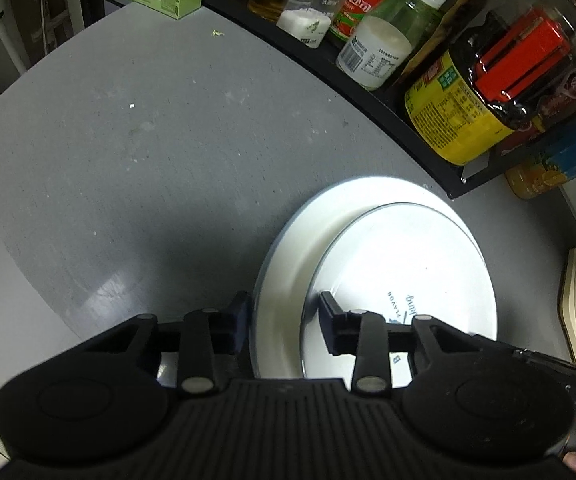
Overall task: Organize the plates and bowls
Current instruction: 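Lower the 'BAKERY' plate onto the stack and open both grippers, then move both grippers toward the red bowl holding the cream bowls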
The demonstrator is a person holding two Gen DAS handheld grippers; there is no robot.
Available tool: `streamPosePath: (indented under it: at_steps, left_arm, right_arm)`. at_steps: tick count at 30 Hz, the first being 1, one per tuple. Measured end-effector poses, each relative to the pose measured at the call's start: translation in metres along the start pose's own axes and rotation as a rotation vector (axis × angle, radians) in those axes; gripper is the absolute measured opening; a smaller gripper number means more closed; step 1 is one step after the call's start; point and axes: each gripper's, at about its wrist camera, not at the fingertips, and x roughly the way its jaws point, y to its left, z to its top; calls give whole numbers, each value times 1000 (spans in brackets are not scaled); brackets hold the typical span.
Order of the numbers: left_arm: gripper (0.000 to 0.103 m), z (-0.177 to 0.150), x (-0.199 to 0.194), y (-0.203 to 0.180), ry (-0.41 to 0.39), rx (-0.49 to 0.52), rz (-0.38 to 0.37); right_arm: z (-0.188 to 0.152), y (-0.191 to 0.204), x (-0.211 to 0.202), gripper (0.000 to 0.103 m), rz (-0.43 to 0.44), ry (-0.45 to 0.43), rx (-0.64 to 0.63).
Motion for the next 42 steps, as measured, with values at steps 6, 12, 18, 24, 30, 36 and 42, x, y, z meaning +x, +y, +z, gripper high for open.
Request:
streamPosePath:
  at_steps: [6,12,18,24,30,36,42]
  left_arm:
    - [35,0,-1,4,-2,-1,-13]
    - [35,0,-2,5,3,1,-19]
    - [30,3,-1,3,-1,0,-14]
    - [28,6,-1,-1,2,21,7]
    - [34,7,-5,-9,18,52,67]
    - [56,7,-23,-29,-26,99,116]
    - [59,4,-31,-63,-44,171,109]
  right_arm:
    - [1,-2,0,20,5,3,26]
    - [0,-5,1,21,13,5,54]
    - [0,-6,3,24,24,5,74]
    - [1,-5,-1,34,-2,-3,73]
    - [2,-4,-25,64,-4,-67,66]
    - [0,-1,-58,86,-77,-143,6]
    - [-8,-12,-86,92,-75,-191,31]
